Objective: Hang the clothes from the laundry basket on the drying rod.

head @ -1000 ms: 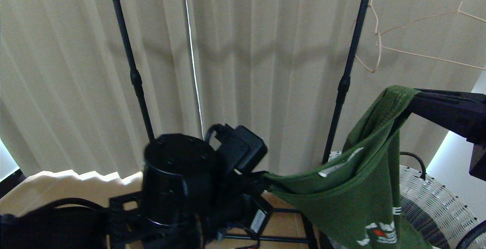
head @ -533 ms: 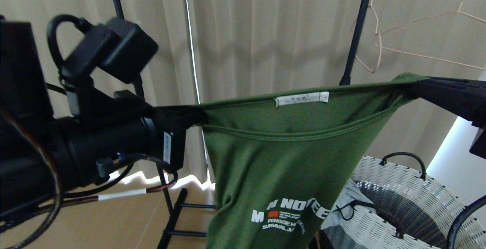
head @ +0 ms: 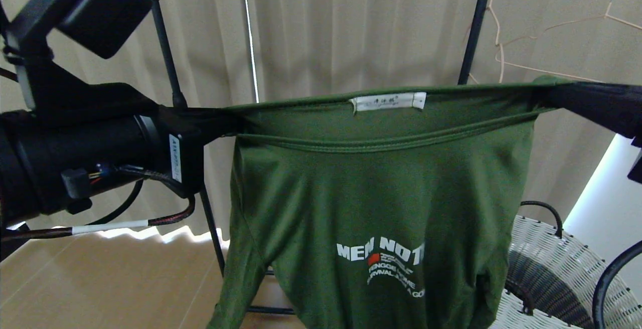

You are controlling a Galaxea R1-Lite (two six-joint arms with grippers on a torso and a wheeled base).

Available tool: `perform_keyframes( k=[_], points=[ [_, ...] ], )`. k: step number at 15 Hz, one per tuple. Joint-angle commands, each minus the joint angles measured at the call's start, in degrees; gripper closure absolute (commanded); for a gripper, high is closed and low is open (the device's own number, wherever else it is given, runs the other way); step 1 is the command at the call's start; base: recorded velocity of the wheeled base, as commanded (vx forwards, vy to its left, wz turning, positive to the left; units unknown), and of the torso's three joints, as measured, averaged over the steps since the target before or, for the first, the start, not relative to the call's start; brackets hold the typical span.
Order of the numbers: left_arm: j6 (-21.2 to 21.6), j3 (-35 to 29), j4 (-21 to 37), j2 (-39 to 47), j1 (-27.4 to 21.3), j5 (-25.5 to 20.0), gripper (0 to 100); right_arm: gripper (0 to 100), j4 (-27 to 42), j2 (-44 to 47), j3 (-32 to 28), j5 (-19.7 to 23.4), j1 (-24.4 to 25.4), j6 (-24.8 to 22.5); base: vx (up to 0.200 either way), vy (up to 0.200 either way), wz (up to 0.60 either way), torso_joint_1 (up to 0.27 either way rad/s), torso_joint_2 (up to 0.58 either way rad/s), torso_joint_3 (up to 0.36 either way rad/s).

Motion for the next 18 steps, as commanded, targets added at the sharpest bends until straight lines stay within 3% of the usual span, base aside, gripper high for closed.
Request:
perform_keyframes(
  k=[1,6,10,14,16,18],
  points=[
    [0.0,0.9,-0.1,-0.8,0.1,0.0,100,100,0.0,0.1,1.2,-0.2,0.0,0.0,0.0,0.0,0.0,0.0,0.0,0.0],
    [0.1,-2.8,-2.7,-0.5,0.2,-1.9,100,100,-1.4,0.3,-1.0,-0.9,-0.4,0.5,0.0,0.0,0.0,0.0,0.0,0.0],
    [1.3,-5.6,-2.6,0.7,1.8,-1.4,100,100,-1.4,3.1,-9.2,-1.0,-0.4,0.5,0.0,0.0,0.0,0.0,0.0,0.0],
    [-1.0,-2.1,-4.5,1.7,1.7,-0.7,100,100,-1.0,4.6,-6.7,-1.7,-0.6,0.4,0.0,0.0,0.0,0.0,0.0,0.0],
    [-1.2,-2.6,-4.8,1.8,1.7,2.3,100,100,-0.4,5.3,-6.3,-3.7,-0.6,0.3,0.0,0.0,0.0,0.0,0.0,0.0],
    [-2.8,-2.0,-4.8,1.8,1.7,2.4,100,100,1.3,5.7,-4.7,-7.9,-0.7,0.3,0.0,0.0,0.0,0.0,0.0,0.0]
  ],
)
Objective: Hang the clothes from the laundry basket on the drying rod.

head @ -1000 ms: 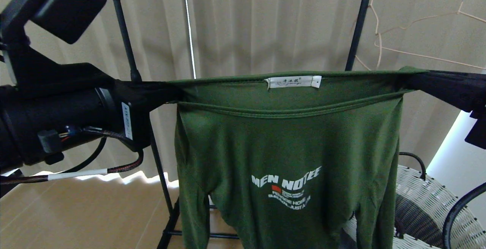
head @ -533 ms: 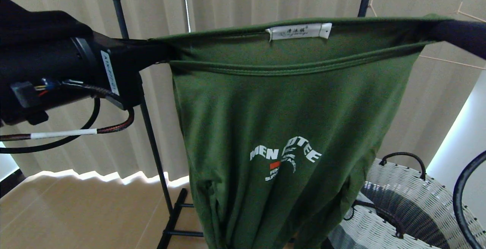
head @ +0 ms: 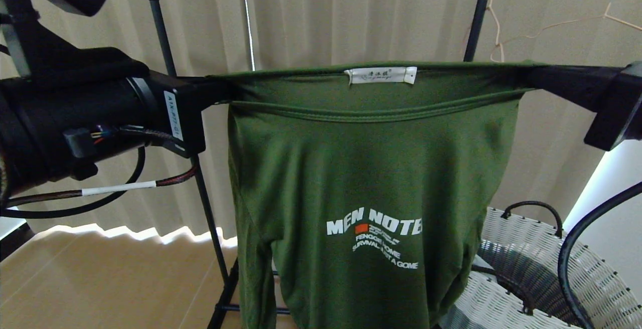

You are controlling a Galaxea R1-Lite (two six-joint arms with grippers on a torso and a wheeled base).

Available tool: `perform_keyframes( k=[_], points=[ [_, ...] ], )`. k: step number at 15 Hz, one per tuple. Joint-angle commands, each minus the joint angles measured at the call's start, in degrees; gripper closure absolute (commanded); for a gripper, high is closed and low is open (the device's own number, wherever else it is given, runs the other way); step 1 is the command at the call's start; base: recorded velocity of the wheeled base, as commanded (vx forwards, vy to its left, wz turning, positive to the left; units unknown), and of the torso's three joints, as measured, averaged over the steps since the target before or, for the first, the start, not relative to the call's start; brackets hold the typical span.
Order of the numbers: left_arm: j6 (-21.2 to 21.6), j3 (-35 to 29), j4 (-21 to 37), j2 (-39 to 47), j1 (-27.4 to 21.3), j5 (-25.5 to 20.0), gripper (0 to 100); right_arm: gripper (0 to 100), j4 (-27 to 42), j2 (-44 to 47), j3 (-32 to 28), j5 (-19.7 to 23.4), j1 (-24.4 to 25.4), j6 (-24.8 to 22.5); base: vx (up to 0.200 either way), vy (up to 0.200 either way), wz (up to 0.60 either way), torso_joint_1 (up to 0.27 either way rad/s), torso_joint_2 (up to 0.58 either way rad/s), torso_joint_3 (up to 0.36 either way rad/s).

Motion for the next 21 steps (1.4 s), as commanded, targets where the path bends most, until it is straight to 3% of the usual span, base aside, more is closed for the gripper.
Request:
perform_keyframes(
  k=[1,11,15,16,18,20,21],
  points=[
    [-0.5,0.4,0.0,0.2,0.0,0.2,100,100,-0.2,0.8,0.9,-1.9,0.0,0.0,0.0,0.0,0.0,0.0,0.0,0.0],
    [-0.1,0.1,0.0,0.1,0.1,0.2,100,100,-1.2,2.4,-2.5,-2.7,0.0,-0.1,0.0,0.0,0.0,0.0,0.0,0.0],
    [-0.1,0.0,0.1,0.5,0.0,-0.1,100,100,2.8,-1.2,-2.3,-2.8,0.0,-0.3,0.0,0.0,0.0,0.0,0.0,0.0],
    [-0.2,-0.8,0.0,2.1,0.1,-0.1,100,100,7.8,-4.9,-2.5,-2.5,0.2,-0.2,0.0,0.0,0.0,0.0,0.0,0.0],
    [-0.4,-3.1,0.0,4.7,0.1,0.0,100,100,11.0,-7.0,-2.7,-2.2,1.0,-0.1,0.0,0.0,0.0,0.0,0.0,0.0],
    [-1.0,-8.7,-0.1,10.4,1.0,-0.2,100,100,12.9,-10.4,-1.9,-1.2,7.0,0.3,0.0,0.0,0.0,0.0,0.0,0.0],
    [-2.2,-10.3,-0.1,12.6,1.0,-0.1,100,100,13.1,-10.9,-1.3,-1.1,7.4,0.8,0.0,0.0,0.0,0.0,0.0,0.0]
  ],
)
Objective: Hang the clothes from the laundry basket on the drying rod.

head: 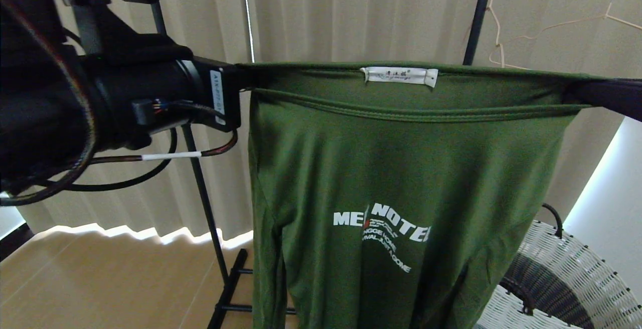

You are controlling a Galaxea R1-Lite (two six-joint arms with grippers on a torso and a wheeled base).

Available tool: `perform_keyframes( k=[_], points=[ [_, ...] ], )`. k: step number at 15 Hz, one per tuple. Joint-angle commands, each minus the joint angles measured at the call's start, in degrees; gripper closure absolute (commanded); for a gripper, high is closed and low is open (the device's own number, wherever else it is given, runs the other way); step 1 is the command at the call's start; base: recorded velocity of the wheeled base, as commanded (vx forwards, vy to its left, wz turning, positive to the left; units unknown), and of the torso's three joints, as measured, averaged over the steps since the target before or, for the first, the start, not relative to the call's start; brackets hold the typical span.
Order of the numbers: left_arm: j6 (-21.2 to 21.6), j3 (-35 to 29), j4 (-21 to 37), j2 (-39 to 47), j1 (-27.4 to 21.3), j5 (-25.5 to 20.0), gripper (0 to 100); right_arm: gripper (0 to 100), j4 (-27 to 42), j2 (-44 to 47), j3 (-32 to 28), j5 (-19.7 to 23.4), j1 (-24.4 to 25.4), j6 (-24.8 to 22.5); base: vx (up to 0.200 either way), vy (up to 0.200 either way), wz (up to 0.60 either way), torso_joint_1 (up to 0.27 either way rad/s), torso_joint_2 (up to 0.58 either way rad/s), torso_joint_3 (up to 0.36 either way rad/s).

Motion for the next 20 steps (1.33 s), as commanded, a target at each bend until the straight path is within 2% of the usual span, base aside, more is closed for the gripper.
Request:
perform_keyframes(
  k=[1,2,6,11,16,20],
  points=[
    [-1.2,-3.7,-0.1,6.0,0.3,0.1,100,100,0.3,-3.1,1.0,0.3,2.1,0.3,0.0,0.0,0.0,0.0,0.0,0.0],
    [-2.4,-5.3,-0.1,7.9,0.3,0.1,100,100,0.3,-3.1,1.6,1.1,2.1,0.3,0.0,0.0,0.0,0.0,0.0,0.0],
    [-2.4,-5.2,0.0,7.9,0.3,0.2,100,100,0.0,-2.7,2.5,0.9,1.9,-0.1,0.0,0.0,0.0,0.0,0.0,0.0],
    [-1.9,0.7,0.9,-0.4,0.4,0.2,100,100,-2.2,0.1,2.1,0.9,-3.3,-0.4,0.0,0.0,0.0,0.0,0.0,0.0],
    [-1.8,2.0,9.7,-8.6,0.3,-0.4,100,100,-9.2,6.2,0.7,0.9,-5.3,-0.3,0.0,0.0,0.0,0.0,0.0,0.0],
    [-1.5,3.0,11.8,-12.4,-0.3,-0.5,100,100,-10.2,9.5,-2.6,1.0,-5.3,-0.2,0.0,0.0,0.0,0.0,0.0,0.0]
  ],
)
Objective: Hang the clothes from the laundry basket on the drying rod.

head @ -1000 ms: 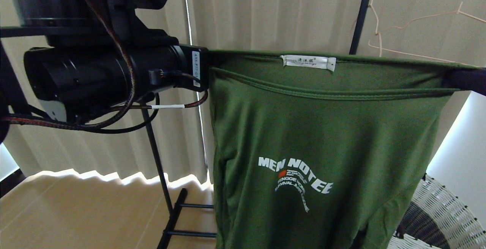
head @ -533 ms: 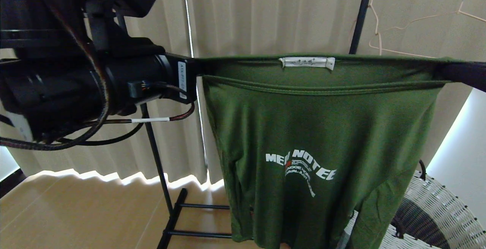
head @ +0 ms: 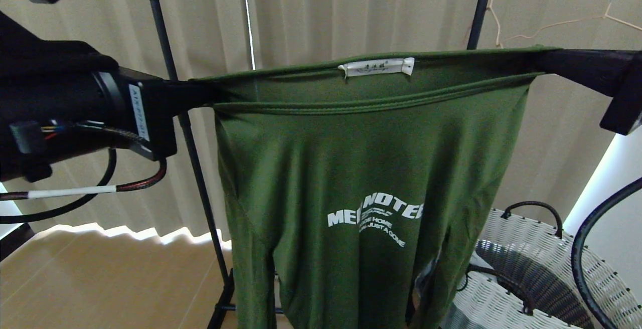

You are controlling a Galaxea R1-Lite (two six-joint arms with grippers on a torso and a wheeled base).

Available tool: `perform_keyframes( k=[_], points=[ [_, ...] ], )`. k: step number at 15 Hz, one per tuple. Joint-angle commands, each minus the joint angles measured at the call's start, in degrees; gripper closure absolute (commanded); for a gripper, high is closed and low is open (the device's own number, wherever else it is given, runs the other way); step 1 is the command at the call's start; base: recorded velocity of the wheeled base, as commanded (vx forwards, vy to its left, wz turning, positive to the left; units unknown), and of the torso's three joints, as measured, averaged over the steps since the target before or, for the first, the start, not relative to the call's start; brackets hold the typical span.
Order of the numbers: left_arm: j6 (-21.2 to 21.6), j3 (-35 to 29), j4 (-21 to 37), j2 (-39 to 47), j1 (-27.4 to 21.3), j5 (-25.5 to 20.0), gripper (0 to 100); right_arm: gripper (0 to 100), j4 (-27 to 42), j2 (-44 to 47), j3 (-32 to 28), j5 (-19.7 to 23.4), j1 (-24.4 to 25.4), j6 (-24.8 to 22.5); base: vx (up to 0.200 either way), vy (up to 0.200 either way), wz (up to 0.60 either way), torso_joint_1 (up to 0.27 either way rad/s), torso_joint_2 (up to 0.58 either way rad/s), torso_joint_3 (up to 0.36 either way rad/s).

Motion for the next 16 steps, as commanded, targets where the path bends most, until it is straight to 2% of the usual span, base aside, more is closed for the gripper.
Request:
perform_keyframes(
  k=[1,3,7,16],
  points=[
    [1.3,1.9,0.1,-3.5,-0.2,-0.3,100,100,-0.1,2.9,-1.9,-0.1,0.0,0.1,0.0,0.0,0.0,0.0,0.0,0.0],
    [1.8,3.1,0.1,-4.6,-0.8,-0.3,100,100,-0.7,4.1,-3.0,0.0,0.0,0.1,0.0,0.0,0.0,0.0,0.0,0.0],
    [1.9,3.5,0.2,-6.3,-6.5,-0.3,100,100,-6.5,8.8,-4.4,0.0,0.0,0.1,0.0,0.0,0.0,0.0,0.0,0.0],
    [2.0,3.5,0.0,-5.9,-7.1,-2.8,100,100,-8.4,10.7,-4.1,-0.1,0.0,0.0,0.0,0.0,0.0,0.0,0.0,0.0]
  ],
)
